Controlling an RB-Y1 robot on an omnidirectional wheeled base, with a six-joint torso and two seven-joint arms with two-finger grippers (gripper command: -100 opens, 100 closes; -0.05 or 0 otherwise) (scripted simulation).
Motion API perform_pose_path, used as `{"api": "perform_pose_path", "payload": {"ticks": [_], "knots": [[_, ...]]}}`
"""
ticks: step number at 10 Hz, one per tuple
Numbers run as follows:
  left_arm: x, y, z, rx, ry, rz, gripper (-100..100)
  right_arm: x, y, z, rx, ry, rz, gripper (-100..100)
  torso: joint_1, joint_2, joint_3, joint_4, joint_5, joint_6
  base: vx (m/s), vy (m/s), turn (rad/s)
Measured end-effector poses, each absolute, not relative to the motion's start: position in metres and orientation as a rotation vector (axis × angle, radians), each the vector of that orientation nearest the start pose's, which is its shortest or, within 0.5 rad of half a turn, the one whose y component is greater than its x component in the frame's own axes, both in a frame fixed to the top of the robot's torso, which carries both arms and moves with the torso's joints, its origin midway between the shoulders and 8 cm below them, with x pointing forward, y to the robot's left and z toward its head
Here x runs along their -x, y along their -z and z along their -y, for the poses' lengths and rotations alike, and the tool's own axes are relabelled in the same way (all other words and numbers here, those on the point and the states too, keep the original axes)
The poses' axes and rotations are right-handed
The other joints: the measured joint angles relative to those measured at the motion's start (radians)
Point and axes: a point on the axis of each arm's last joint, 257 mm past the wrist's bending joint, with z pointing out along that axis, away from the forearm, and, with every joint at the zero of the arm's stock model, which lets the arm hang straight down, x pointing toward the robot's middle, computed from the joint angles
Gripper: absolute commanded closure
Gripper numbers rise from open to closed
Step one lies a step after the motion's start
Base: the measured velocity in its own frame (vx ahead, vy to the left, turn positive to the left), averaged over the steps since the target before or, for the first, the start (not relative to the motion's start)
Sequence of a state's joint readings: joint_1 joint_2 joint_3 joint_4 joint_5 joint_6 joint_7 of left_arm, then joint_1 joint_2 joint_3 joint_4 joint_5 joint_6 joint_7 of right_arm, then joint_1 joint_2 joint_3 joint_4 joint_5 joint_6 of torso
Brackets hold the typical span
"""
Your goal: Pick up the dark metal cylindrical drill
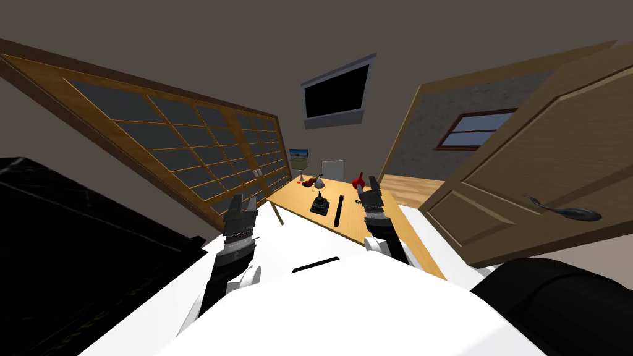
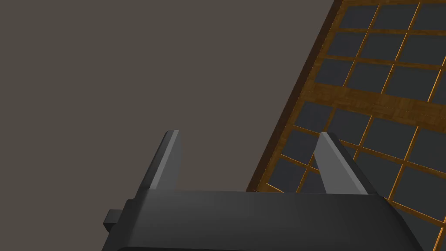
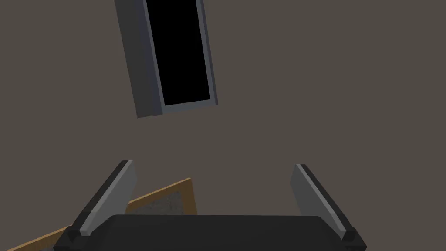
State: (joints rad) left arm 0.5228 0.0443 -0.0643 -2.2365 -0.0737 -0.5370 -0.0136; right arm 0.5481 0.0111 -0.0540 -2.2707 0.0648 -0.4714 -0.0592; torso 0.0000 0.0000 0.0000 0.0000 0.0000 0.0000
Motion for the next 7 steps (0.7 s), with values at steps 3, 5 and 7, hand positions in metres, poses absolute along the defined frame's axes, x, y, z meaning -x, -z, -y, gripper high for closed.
{"api": "perform_pose_path", "payload": {"ticks": [3, 5, 7], "knots": [[-0.348, -0.002, -0.247, 0.602, 1.299, -0.719, 0, -0.344, 0.031, 0.298, -0.687, -1.137, -0.797, -100, 0.005, 0.003, 0.001, 0.001, 0.001, 0.000, -0.031, 0.084, 0.153], [-0.348, -0.002, -0.247, 0.602, 1.299, -0.719, 0, -0.346, 0.057, 0.298, -0.665, -1.062, -0.891, -100, 0.007, 0.002, 0.001, 0.000, 0.002, 0.000, -0.031, 0.120, 0.187], [-0.348, -0.002, -0.247, 0.602, 1.299, -0.719, 0, -0.347, 0.089, 0.297, -0.633, -0.972, -1.005, -100, 0.007, 0.004, 0.002, 0.001, 0.002, 0.000, -0.061, 0.104, 0.278]]}}
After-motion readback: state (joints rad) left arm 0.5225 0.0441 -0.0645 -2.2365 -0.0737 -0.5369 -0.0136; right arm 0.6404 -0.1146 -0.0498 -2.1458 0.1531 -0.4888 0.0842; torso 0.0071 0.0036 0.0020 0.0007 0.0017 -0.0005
